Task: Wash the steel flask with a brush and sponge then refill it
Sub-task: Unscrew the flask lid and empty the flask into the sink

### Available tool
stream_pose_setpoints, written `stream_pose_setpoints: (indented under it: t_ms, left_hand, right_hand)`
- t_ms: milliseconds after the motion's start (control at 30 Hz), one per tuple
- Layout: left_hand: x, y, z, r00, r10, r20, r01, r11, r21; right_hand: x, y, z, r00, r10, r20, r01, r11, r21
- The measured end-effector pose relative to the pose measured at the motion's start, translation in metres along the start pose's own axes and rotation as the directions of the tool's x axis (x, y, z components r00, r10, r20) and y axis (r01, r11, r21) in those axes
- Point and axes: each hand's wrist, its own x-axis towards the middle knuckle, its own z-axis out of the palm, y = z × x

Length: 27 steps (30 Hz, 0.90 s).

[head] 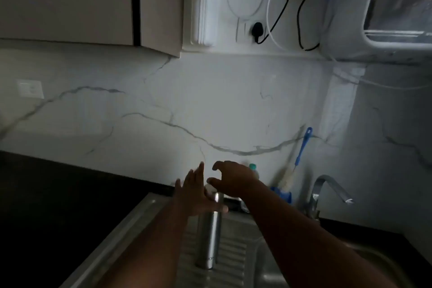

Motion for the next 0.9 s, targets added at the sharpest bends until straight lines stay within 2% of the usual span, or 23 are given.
stream_pose_setpoints:
  t_ms: [67,133,233,333,533,733,900]
  left_hand:
    - [0.004,-0.011,0.016,0.999,0.012,0.048,0.004,0.946,-0.325]
    - [0.002,-0.022,0.036,0.995,0.023,0.096,0.027,0.870,-0.492]
    - [-0.004,-0.026,0.051,0.999,-0.020,0.035,0.035,0.841,-0.540]
    - [-0.006,-0.029,0.061,0.997,-0.070,0.040,0.081,0.809,-0.582]
    - [-0.007,-0.029,0.082,0.980,-0.192,-0.046,0.116,0.748,-0.654]
    - [-0.003,-0.025,0.077,0.988,-0.130,-0.084,0.052,0.789,-0.613]
    - [-0.002,-0.026,0.075,0.992,-0.103,-0.076,0.029,0.761,-0.648]
  right_hand:
    - [0.006,-0.003,0.011,0.994,0.062,0.086,-0.061,0.998,-0.013]
    - [0.008,-0.006,0.024,0.985,0.095,0.146,-0.089,0.995,-0.042]
    - [0.010,-0.010,0.040,0.986,0.088,0.143,-0.084,0.996,-0.034]
    - [0.015,-0.010,0.050,0.992,0.077,0.103,-0.074,0.997,-0.033]
    - [0.023,-0.005,0.051,0.991,0.007,0.133,-0.008,1.000,0.009]
    - [0.022,0.002,0.049,0.989,-0.060,0.133,0.053,0.997,0.058]
    - [0.028,0.006,0.044,0.976,-0.103,0.194,0.097,0.994,0.040]
